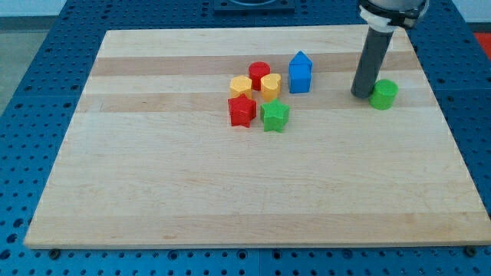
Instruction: Move the green circle towards the center right of the board
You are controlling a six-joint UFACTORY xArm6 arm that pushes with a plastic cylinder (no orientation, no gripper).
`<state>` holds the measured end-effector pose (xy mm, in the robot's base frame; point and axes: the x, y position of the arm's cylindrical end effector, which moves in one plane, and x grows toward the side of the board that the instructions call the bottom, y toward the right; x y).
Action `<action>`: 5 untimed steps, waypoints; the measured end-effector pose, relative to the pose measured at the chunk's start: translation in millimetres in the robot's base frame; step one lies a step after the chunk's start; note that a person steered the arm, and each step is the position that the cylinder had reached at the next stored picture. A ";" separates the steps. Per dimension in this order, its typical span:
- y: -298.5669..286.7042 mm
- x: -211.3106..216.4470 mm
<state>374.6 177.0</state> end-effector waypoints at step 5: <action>7.3 2.1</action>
<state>376.7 184.3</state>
